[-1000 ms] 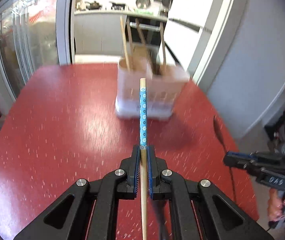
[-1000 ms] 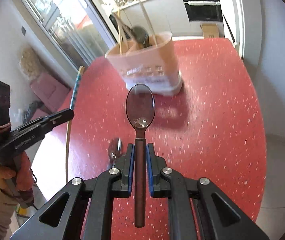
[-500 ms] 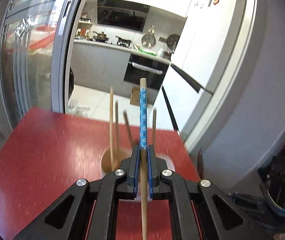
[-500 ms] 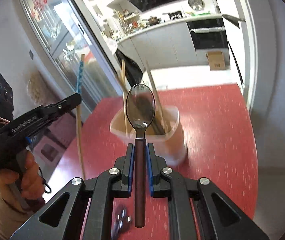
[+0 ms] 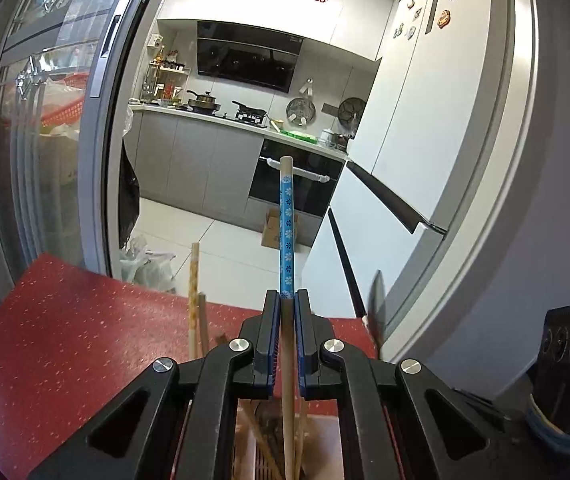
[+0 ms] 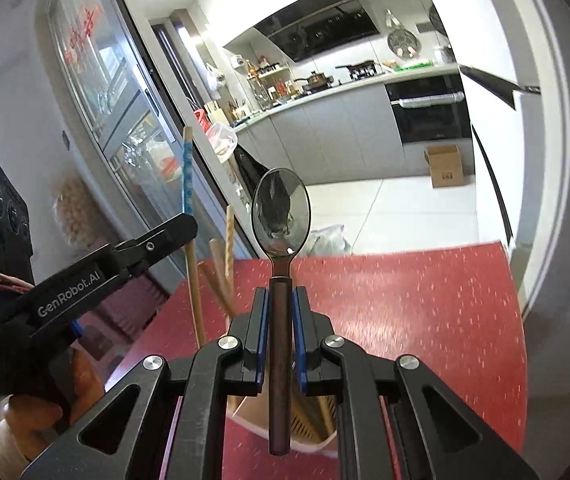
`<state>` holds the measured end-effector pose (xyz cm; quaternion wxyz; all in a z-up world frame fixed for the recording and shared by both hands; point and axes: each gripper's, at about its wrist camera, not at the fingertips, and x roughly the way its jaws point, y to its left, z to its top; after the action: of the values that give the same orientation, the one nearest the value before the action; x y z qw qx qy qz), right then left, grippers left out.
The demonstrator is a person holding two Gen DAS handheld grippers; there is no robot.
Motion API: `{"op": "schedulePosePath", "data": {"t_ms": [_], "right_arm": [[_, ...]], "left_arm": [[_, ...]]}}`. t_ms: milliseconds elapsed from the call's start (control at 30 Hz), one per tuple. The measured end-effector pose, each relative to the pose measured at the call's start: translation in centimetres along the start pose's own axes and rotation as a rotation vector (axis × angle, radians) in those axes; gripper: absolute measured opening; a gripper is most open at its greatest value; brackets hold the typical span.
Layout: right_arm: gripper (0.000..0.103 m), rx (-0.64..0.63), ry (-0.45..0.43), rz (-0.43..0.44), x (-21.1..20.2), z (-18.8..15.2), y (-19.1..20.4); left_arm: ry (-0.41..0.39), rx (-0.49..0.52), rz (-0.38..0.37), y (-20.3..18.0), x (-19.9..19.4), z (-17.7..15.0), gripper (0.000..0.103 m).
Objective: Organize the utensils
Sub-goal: 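Carry the blue chopstick and dark spoon up over the caddy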
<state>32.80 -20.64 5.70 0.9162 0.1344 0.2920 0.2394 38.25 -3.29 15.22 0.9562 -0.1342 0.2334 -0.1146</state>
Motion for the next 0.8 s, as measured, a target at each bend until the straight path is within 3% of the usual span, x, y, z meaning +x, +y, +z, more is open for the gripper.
{"op": "schedulePosePath", "data": {"t_ms": [367,500,600,800], "right_arm": [[0.013,-0.086,-0.125,-0.023,3.1,-2.3,-0.4],[0.013,-0.137,-0.146,-0.021,3.5,-3.5,0.1],[0.013,-0.195,-0.151,-0.033,3.4,-4.7,0.6],[0.013,-0.187,-0.115,-0.039,3.2,-6.0,0.0]], "left_arm": [[-0.099,0.022,0.027,-0.3,1.9,-2.5,0.036],[-0.123,0.079,0.045,-0.8,1.7,-4.2,0.036],[-0.122,0.102,0.050,-0.8,1.4,-5.1,0.036],[-0.071,0.141,0.070,-1.0,1.2,-6.8,0.036]]}}
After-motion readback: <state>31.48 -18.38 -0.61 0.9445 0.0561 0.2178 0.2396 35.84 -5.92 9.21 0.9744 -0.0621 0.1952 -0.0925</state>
